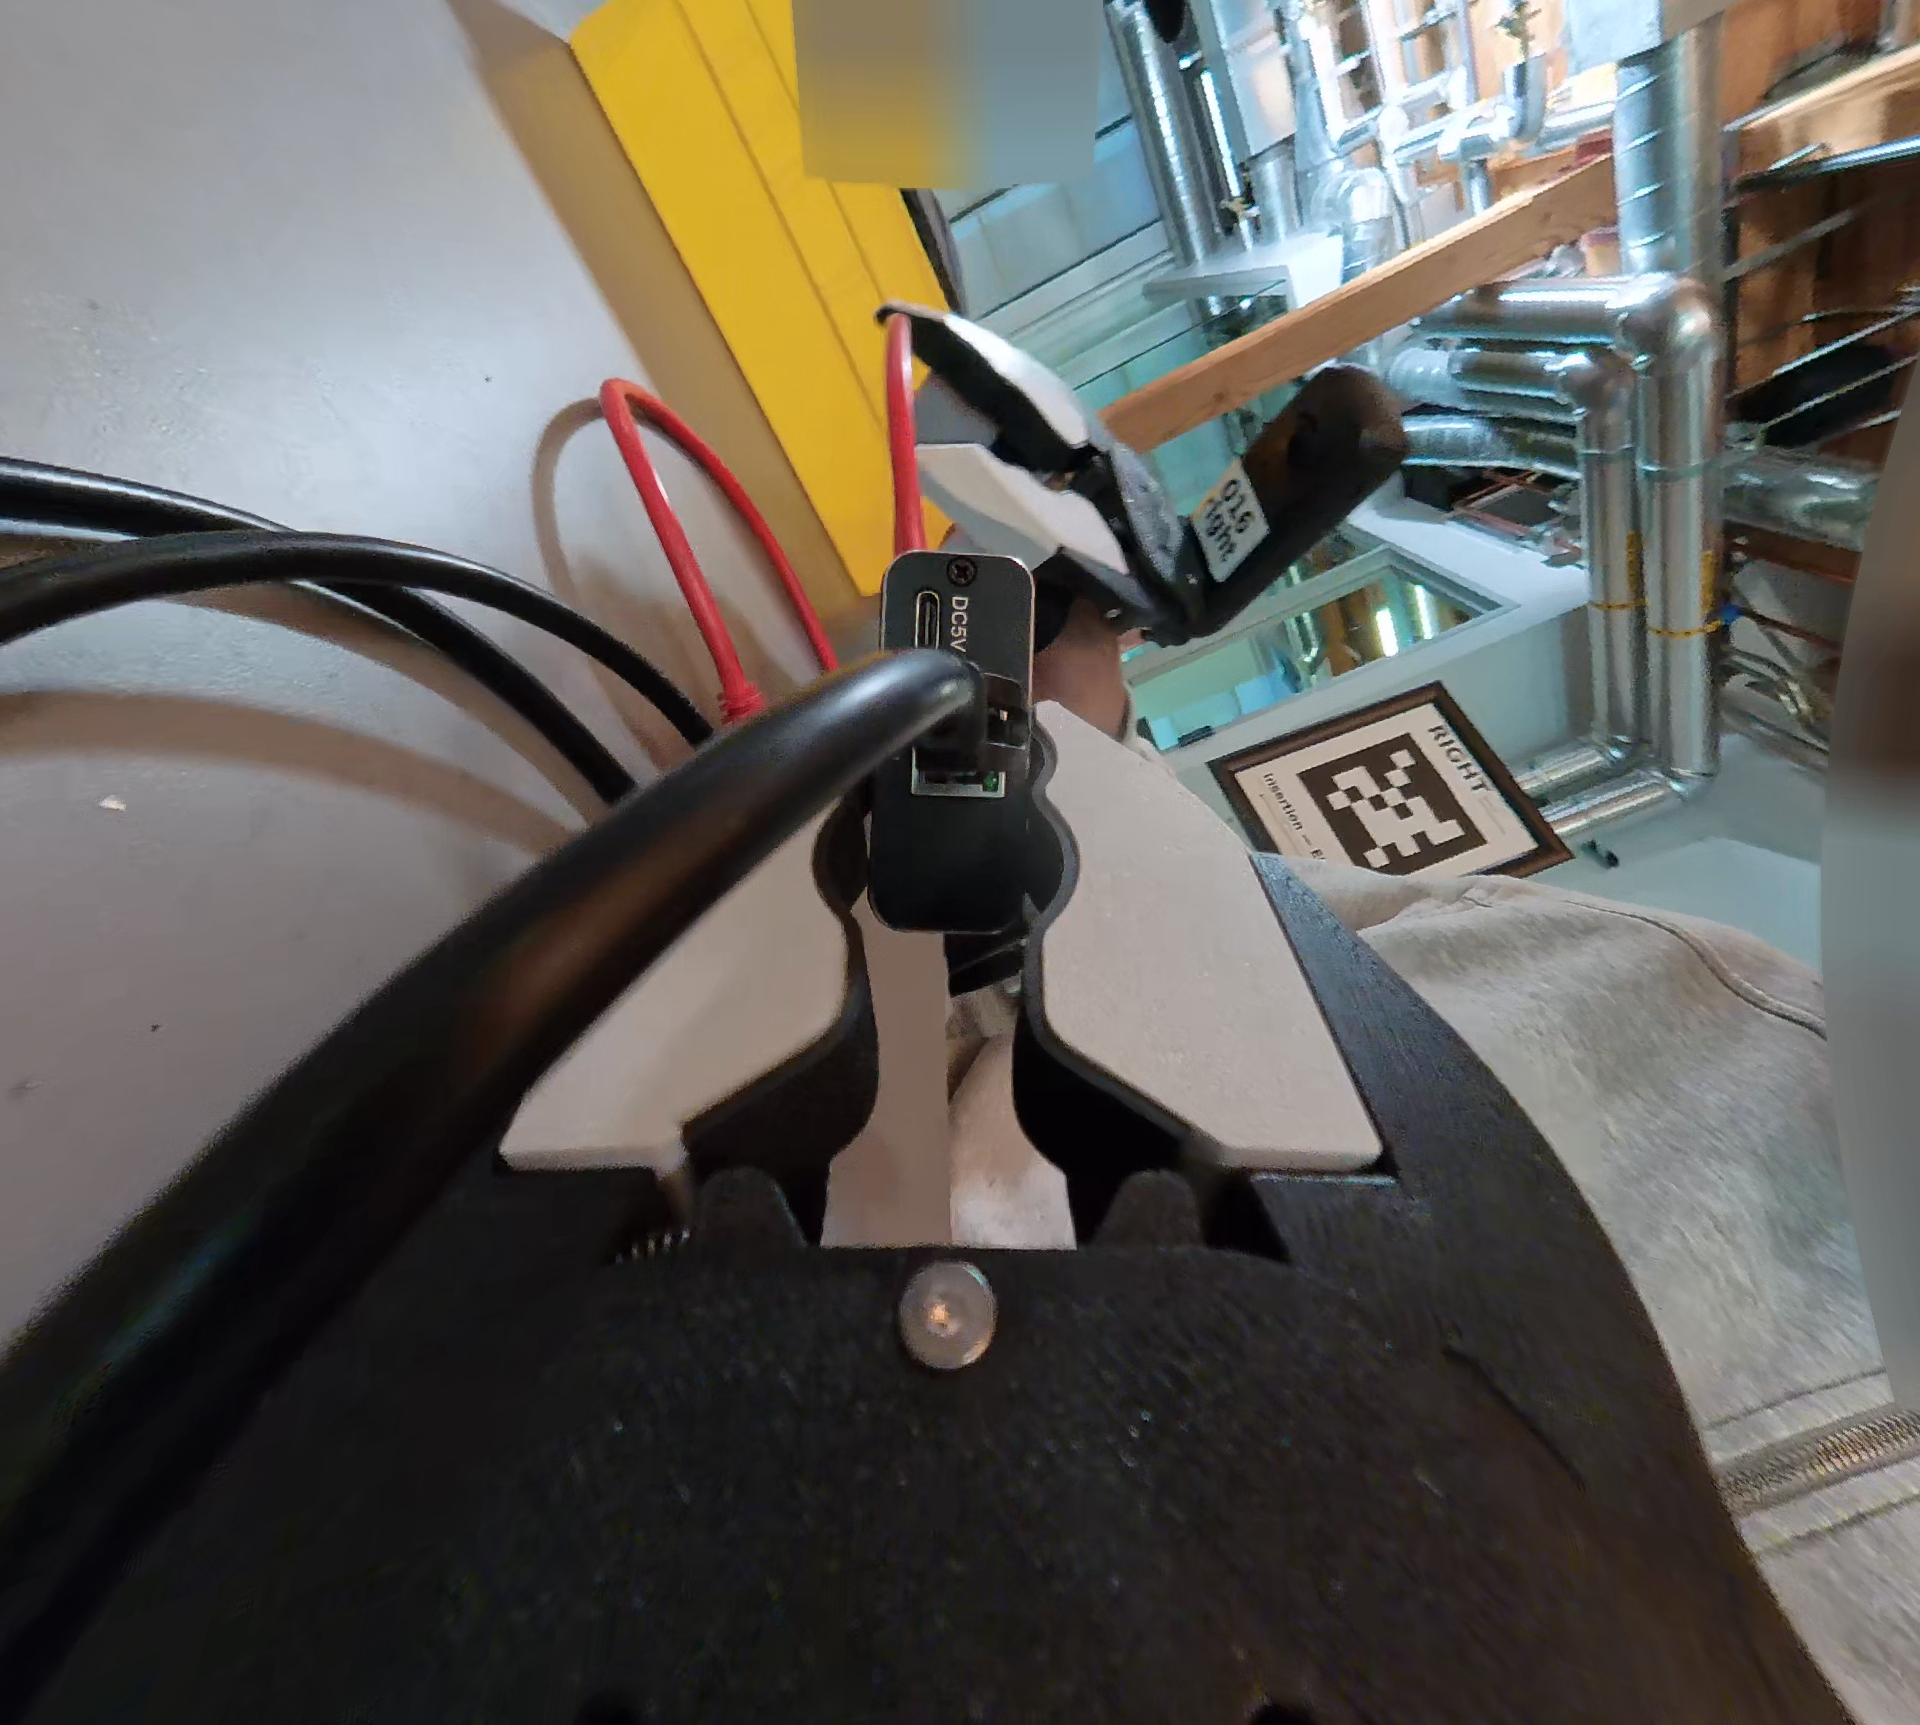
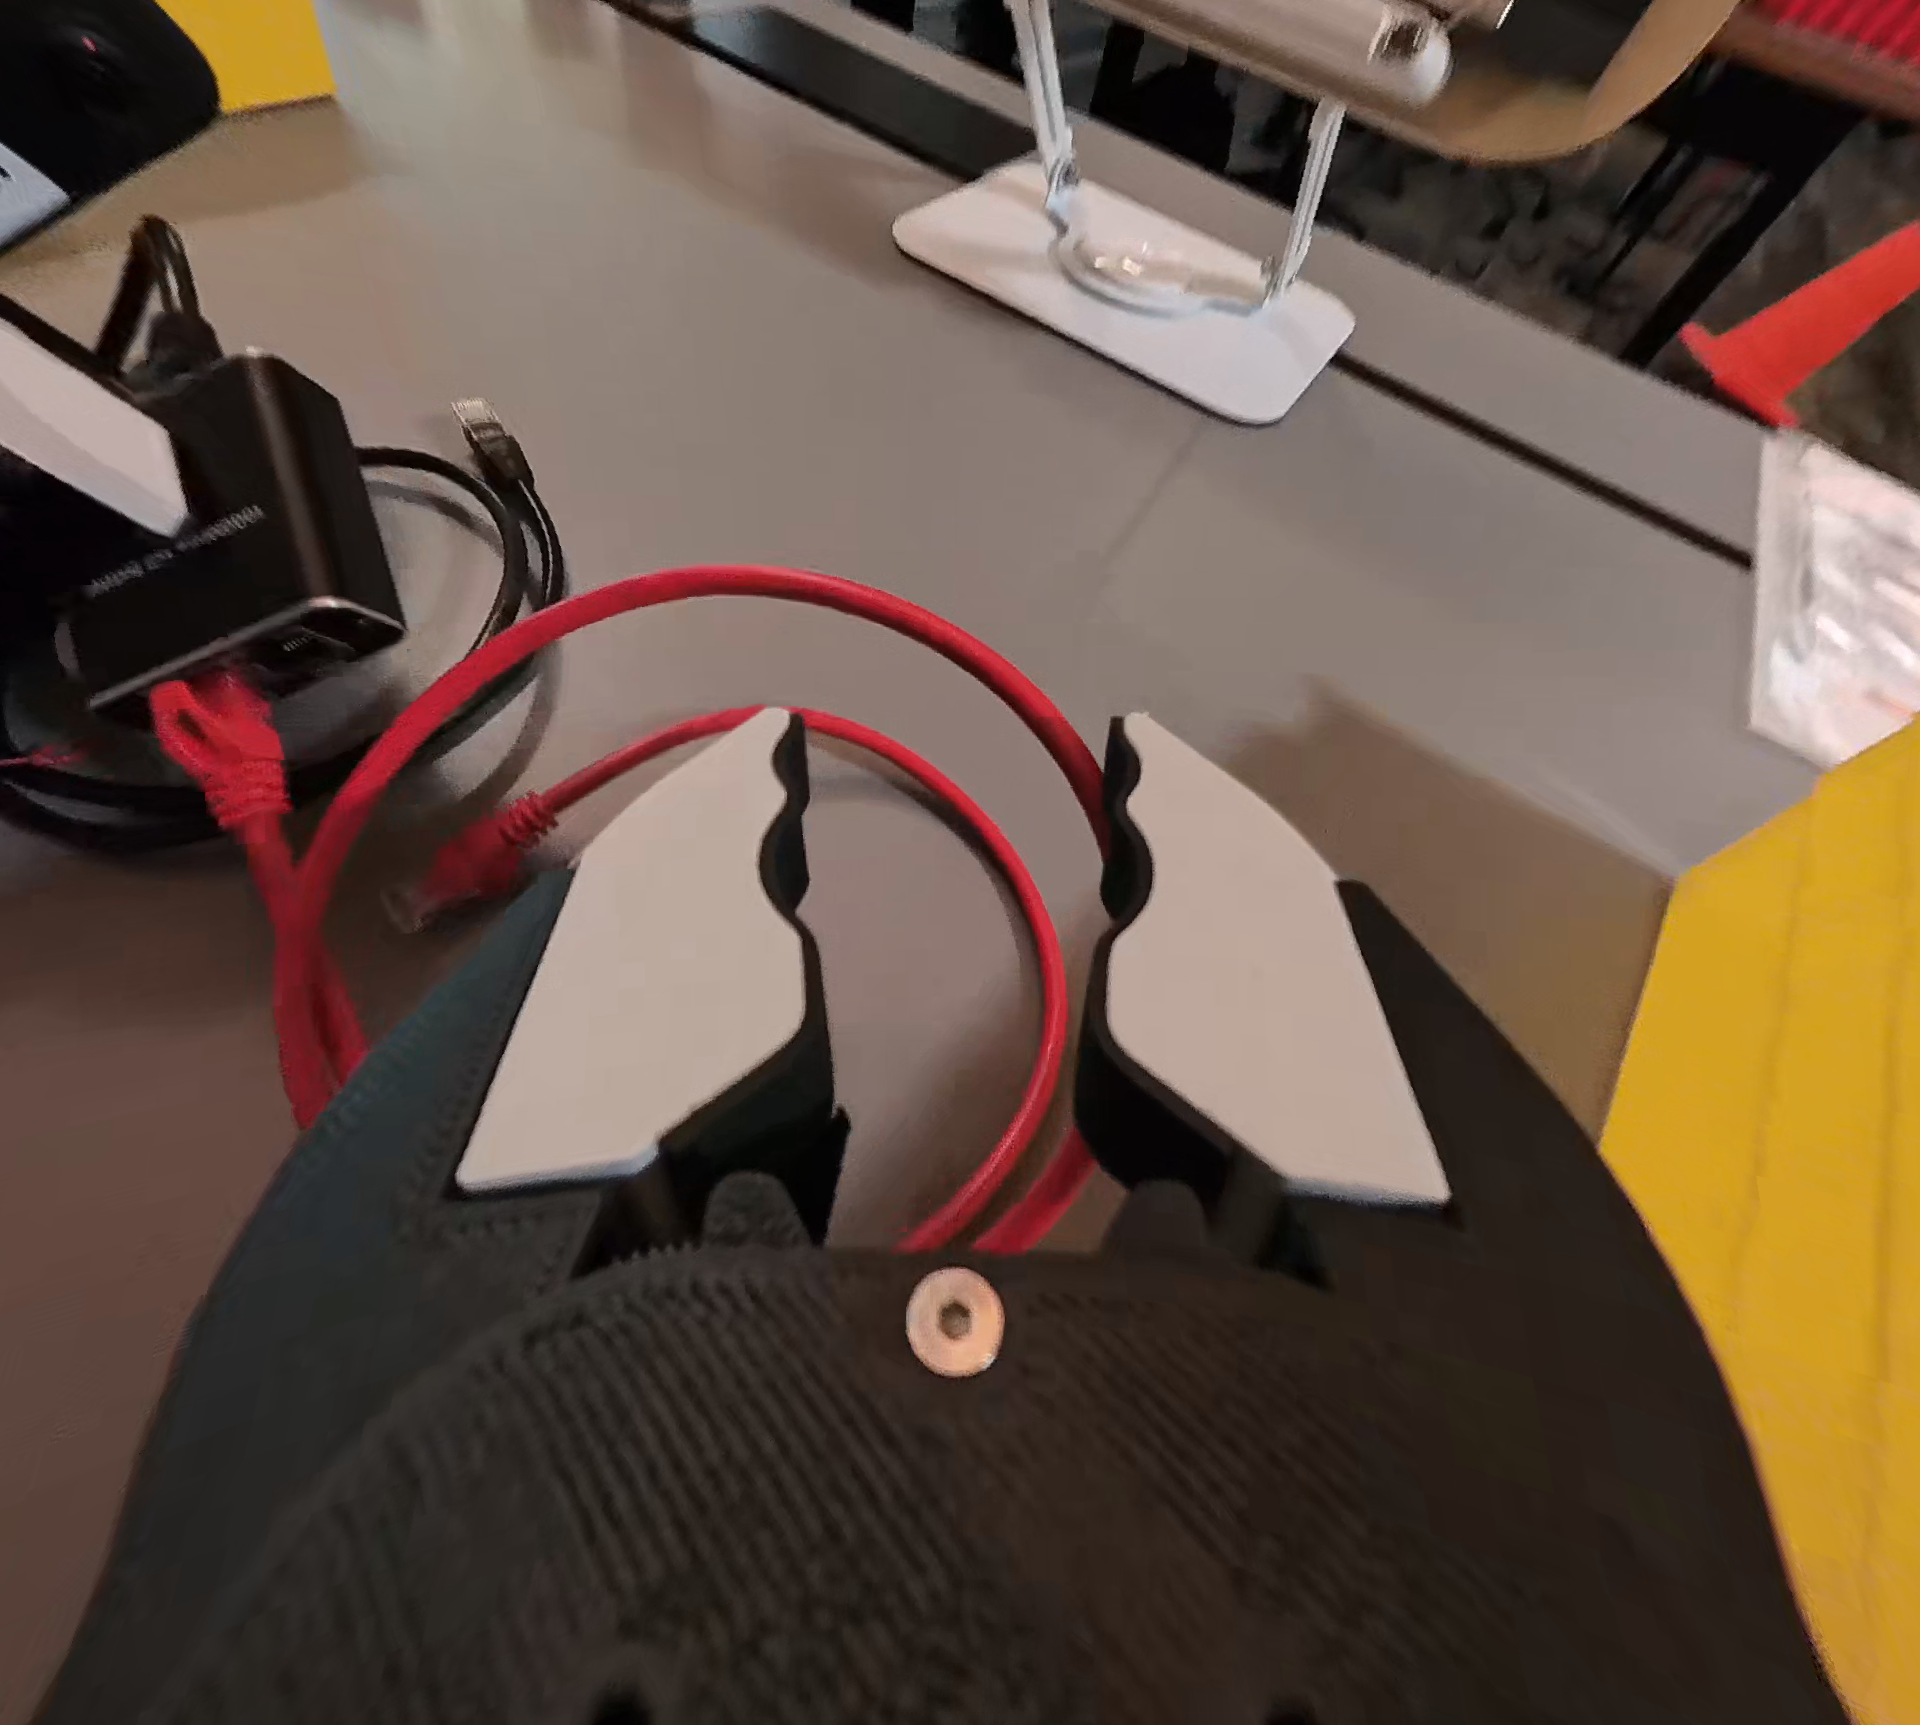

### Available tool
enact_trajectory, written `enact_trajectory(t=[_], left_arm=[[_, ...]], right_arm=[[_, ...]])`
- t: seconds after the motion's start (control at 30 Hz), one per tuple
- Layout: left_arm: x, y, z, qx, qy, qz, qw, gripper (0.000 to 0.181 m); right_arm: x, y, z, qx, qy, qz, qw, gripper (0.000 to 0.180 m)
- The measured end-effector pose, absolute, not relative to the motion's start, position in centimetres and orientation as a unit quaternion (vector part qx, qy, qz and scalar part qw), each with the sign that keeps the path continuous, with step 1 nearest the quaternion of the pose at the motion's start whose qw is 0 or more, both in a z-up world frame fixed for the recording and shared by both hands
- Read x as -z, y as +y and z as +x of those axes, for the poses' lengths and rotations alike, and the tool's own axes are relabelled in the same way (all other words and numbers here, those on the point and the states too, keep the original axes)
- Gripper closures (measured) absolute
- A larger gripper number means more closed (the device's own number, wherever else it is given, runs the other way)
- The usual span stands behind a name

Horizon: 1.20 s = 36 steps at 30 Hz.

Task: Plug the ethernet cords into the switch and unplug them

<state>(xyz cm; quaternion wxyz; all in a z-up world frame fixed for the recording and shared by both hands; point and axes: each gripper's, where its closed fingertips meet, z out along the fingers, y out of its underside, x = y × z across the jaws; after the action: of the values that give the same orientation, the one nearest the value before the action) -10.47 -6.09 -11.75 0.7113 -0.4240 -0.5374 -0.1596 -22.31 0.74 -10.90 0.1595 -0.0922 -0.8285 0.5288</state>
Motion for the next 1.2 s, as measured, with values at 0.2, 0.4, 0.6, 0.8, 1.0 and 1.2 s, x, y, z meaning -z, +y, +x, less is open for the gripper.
enact_trajectory(t=[0.2, 0.4, 0.6, 0.8, 1.0, 1.2], left_arm=[[10.9, -6.5, -10.5, 0.177, -0.523, -0.392, 0.736, 0.155], [10.6, -6.7, -10.5, 0.175, -0.518, -0.385, 0.744, 0.156], [10.8, -6.6, -10.7, 0.149, -0.523, -0.409, 0.733, 0.156], [10.6, -7.4, -10.7, 0.128, -0.528, -0.404, 0.736, 0.156], [10.8, -8.0, -10.9, 0.101, -0.530, -0.412, 0.734, 0.156], [11.1, -8.4, -11.2, 0.078, -0.531, -0.425, 0.729, 0.156]], right_arm=[[13.1, 0.7, -22.4, -0.481, -0.858, -0.089, 0.156, 0.116], [13.1, 0.8, -22.5, -0.483, -0.857, -0.094, 0.152, 0.114], [9.7, 0.4, -22.5, -0.541, -0.823, -0.082, 0.156, 0.116], [1.8, -1.3, -20.2, -0.627, -0.760, -0.026, 0.169, 0.125], [-6.9, -7.6, -13.9, -0.704, -0.699, 0.073, 0.101, 0.142], [-7.2, -18.7, -4.2, -0.653, -0.728, 0.206, -0.045, 0.141]])
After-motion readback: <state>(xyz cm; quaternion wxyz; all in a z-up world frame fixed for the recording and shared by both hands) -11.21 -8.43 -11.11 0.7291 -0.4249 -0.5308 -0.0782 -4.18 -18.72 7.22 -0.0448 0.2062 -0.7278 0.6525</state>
